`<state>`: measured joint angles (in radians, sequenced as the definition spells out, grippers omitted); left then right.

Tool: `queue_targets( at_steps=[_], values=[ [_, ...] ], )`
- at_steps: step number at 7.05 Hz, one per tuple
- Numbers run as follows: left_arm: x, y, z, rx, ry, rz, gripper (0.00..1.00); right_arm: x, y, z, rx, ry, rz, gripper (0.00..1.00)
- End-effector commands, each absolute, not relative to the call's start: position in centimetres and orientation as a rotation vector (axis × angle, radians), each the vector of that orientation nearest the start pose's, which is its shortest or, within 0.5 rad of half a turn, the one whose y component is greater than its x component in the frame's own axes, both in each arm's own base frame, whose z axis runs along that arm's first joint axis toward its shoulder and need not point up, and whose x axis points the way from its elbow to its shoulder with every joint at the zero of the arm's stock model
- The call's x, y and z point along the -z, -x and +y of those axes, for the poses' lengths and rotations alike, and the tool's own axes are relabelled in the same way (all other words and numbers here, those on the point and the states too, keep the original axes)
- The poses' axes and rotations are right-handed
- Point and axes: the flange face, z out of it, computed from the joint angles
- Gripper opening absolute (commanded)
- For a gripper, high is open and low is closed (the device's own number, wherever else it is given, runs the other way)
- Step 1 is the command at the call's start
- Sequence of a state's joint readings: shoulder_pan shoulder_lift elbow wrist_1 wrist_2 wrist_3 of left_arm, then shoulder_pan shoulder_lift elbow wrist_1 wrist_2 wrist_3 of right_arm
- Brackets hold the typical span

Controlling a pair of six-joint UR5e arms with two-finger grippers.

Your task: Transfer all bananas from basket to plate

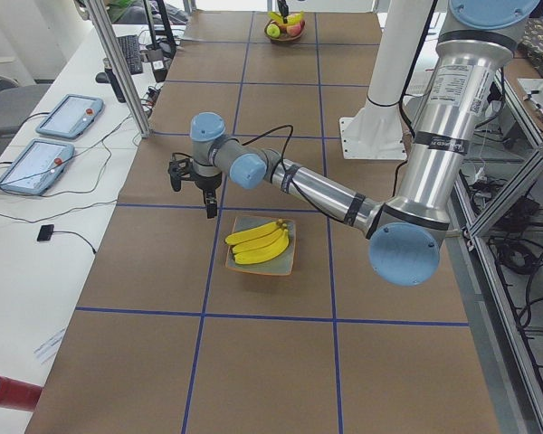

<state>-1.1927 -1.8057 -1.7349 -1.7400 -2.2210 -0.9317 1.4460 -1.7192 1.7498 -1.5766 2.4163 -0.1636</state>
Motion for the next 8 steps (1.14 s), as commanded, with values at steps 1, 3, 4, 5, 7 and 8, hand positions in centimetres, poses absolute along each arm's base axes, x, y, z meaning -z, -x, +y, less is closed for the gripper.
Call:
queue_targets(
  at_steps=[1,3,4,5,7,8],
  values=[
    [-43.4,-15.4,-57.2,0.323,-0.054,0.846,1.00,-56.0,0.4,-49.3,0.083,-0.049,-0.921,0.00],
    [-42.6,-16.3,-57.1,0.302,-0.058,0.859,1.00,-47.6,4.5,-54.1,-0.081,0.044,-1.080,0.00],
    [-41.5,-16.9,-57.2,0.287,-0.066,0.875,1.00,-43.2,8.1,-55.3,-0.135,0.121,-1.129,0.00],
    [-39.7,-18.3,-57.4,0.270,-0.075,0.894,1.00,-37.2,13.3,-56.8,-0.142,0.169,-1.146,0.00],
    [-37.2,-20.6,-57.7,0.304,-0.054,0.922,1.00,-27.9,24.6,-56.0,-0.142,0.309,-1.158,0.00],
    [-36.7,-21.6,-57.5,0.290,-0.050,0.927,1.00,-24.6,27.4,-55.2,-0.122,0.322,-1.176,0.00]
  ],
)
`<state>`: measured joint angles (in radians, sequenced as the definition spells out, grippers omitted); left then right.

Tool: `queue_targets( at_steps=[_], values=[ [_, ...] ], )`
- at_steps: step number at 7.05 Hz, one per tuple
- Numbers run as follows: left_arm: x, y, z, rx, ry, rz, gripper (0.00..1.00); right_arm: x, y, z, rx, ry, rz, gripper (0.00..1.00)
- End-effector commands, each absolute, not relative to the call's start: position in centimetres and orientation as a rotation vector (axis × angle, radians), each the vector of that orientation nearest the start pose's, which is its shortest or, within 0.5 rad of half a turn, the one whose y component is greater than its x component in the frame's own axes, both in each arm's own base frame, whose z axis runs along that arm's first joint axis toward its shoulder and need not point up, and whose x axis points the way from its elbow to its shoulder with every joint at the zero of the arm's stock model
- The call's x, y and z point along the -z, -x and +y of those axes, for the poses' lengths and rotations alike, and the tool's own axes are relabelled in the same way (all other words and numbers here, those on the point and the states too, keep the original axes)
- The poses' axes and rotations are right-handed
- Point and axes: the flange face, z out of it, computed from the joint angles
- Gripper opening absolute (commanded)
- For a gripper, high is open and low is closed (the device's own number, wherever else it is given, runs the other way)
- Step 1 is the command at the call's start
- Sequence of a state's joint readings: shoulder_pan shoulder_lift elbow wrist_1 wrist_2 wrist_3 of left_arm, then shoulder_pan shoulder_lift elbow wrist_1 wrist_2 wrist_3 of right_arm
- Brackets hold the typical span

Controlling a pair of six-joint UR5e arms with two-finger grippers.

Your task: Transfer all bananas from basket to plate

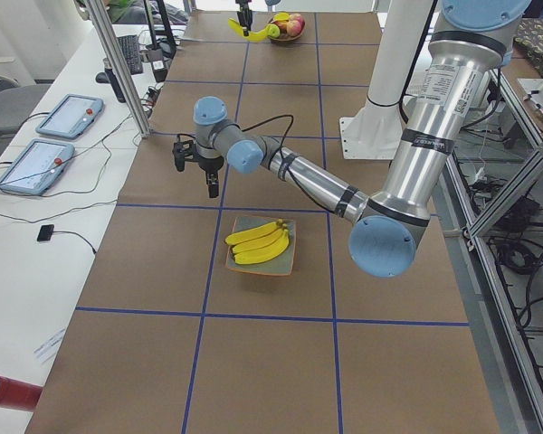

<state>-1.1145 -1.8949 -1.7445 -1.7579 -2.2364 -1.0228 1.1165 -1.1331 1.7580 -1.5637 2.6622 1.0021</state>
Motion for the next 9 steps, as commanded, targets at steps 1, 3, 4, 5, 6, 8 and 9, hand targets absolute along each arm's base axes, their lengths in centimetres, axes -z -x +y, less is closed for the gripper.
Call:
queue_targets(
  at_steps=[1,3,4,5,6,8,9],
  values=[
    [-34.7,-22.8,-57.6,0.329,-0.033,0.950,1.00,-23.3,28.5,-54.7,-0.107,0.315,-1.194,0.00],
    [-28.6,-28.0,-55.3,0.377,0.025,1.041,1.00,-23.1,28.8,-54.9,-0.038,0.237,-1.254,0.00],
    [-26.4,-29.9,-53.2,0.352,0.014,1.130,1.00,-22.7,28.8,-54.8,0.014,0.166,-1.298,0.00],
    [-25.3,-32.1,-51.5,0.354,0.036,1.214,1.00,-21.9,28.4,-54.6,0.046,0.052,-1.331,0.00],
    [-24.8,-32.8,-50.6,0.361,0.050,1.264,1.00,-21.8,28.6,-54.4,0.056,-0.098,-1.351,0.00],
    [-24.0,-32.6,-50.2,0.372,0.053,1.297,1.00,-20.8,30.2,-53.6,-0.014,-0.241,-1.388,0.00],
    [-23.9,-32.5,-50.1,0.369,0.048,1.311,1.00,-20.4,31.4,-53.0,-0.090,-0.307,-1.425,0.00]
  ],
)
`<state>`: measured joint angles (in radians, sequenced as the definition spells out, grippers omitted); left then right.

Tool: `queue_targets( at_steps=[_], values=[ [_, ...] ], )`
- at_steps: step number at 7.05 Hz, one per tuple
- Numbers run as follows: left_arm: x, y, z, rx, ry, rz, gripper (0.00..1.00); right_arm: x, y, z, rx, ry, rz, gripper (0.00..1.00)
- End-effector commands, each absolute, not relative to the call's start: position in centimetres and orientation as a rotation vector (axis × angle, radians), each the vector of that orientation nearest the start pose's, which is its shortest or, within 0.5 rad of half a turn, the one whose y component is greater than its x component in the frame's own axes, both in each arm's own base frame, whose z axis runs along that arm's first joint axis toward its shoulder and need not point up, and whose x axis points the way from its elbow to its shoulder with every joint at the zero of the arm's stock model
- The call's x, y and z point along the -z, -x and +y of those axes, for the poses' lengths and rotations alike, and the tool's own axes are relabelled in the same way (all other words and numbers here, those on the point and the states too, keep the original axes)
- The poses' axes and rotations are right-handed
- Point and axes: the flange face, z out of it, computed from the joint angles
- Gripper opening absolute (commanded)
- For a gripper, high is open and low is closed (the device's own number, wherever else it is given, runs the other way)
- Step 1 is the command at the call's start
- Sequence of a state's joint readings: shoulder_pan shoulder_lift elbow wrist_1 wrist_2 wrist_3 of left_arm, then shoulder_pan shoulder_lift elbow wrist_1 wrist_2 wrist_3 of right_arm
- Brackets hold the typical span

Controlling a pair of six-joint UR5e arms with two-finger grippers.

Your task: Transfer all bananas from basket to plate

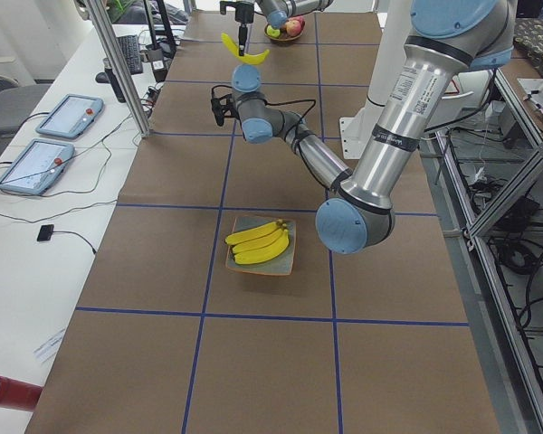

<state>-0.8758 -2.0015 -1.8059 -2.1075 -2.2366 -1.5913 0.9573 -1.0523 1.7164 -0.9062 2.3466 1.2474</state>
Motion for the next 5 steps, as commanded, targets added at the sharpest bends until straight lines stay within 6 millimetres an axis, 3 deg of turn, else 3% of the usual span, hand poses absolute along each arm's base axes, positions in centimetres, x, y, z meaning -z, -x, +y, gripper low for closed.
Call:
queue_targets(
  at_steps=[1,5],
  values=[
    [-24.0,-32.5,-50.1,0.374,0.052,1.311,1.00,-20.3,32.6,-52.4,-0.155,-0.284,-1.464,0.00],
    [-22.3,-31.6,-48.8,0.427,0.088,1.469,1.00,-18.3,36.8,-47.5,-0.328,-0.122,-1.703,0.00]
  ],
)
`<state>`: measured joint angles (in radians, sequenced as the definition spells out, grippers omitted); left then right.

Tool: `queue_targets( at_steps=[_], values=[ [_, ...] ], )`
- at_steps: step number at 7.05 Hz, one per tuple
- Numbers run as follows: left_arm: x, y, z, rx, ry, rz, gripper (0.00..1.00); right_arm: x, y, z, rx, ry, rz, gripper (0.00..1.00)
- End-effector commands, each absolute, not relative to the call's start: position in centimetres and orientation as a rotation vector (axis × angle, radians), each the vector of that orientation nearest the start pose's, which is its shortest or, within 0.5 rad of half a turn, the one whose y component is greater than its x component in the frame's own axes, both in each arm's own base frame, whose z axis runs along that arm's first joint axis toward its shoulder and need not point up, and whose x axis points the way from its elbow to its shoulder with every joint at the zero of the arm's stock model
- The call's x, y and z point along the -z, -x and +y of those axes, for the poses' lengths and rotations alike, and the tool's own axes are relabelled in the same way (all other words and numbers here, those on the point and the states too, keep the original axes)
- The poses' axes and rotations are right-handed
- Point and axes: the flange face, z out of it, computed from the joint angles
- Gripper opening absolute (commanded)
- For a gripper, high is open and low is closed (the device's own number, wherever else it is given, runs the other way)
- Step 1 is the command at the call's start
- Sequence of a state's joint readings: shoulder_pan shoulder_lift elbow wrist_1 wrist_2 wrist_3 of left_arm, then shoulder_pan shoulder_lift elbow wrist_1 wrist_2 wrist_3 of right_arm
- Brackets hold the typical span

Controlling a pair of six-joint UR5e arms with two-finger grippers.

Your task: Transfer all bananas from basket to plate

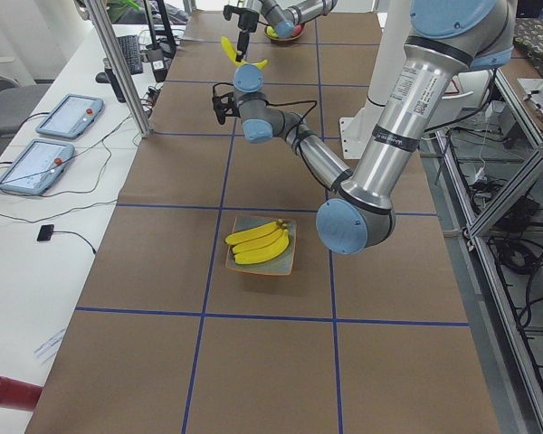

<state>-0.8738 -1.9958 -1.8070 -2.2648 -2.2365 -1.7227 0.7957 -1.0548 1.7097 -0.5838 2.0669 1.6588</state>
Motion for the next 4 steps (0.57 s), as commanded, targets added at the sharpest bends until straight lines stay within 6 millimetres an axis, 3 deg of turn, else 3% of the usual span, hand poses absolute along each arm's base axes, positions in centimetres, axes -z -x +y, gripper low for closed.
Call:
queue_targets(
  at_steps=[1,4],
  values=[
    [-21.8,-31.2,-48.4,0.451,0.114,1.528,1.00,-17.8,37.2,-46.0,-0.352,-0.036,-1.781,0.00],
    [-20.0,-31.1,-46.2,0.538,0.289,1.668,1.00,-18.1,37.5,-43.6,-0.414,0.164,-1.892,0.00]
  ],
)
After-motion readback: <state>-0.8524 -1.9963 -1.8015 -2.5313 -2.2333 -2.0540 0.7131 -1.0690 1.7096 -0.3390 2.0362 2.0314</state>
